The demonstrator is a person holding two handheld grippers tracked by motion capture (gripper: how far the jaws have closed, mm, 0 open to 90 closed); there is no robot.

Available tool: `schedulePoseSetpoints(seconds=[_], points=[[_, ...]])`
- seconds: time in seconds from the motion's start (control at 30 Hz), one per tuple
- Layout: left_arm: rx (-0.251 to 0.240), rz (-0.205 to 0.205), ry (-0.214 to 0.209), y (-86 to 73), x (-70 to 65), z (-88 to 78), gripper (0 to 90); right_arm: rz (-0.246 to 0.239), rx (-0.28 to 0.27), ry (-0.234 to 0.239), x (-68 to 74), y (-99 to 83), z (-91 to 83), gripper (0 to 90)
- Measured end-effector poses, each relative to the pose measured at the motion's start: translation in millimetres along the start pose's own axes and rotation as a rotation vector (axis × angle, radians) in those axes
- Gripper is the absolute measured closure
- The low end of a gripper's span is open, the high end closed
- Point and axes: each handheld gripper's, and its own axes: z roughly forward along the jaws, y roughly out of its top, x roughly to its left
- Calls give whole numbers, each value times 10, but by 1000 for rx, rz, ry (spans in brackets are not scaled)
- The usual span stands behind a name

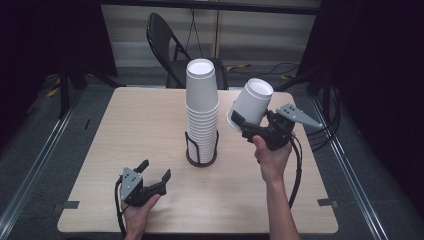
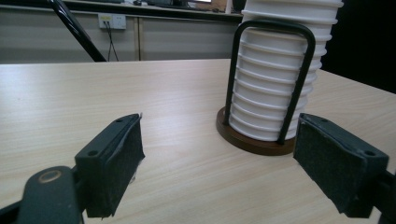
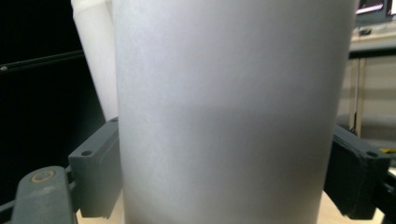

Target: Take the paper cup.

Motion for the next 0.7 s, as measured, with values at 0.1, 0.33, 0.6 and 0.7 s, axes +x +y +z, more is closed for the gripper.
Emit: schedulePoseSetpoints(seconds=[0.1,0.33,0.6,0.7], points=[[1,-2,-22,-6,-49,9,160,24,15,0,-6,-153,-31,135],[-7,-12,-54,9,-102,25,159,58,43,17,17,-372,-64,135],[-21,-24,-131,33,-191,57,175,122,76,35,30,-687,-98,135],[-26,-23,-164,33,-216,71,185,165,83,47,30,-819,-96,135]])
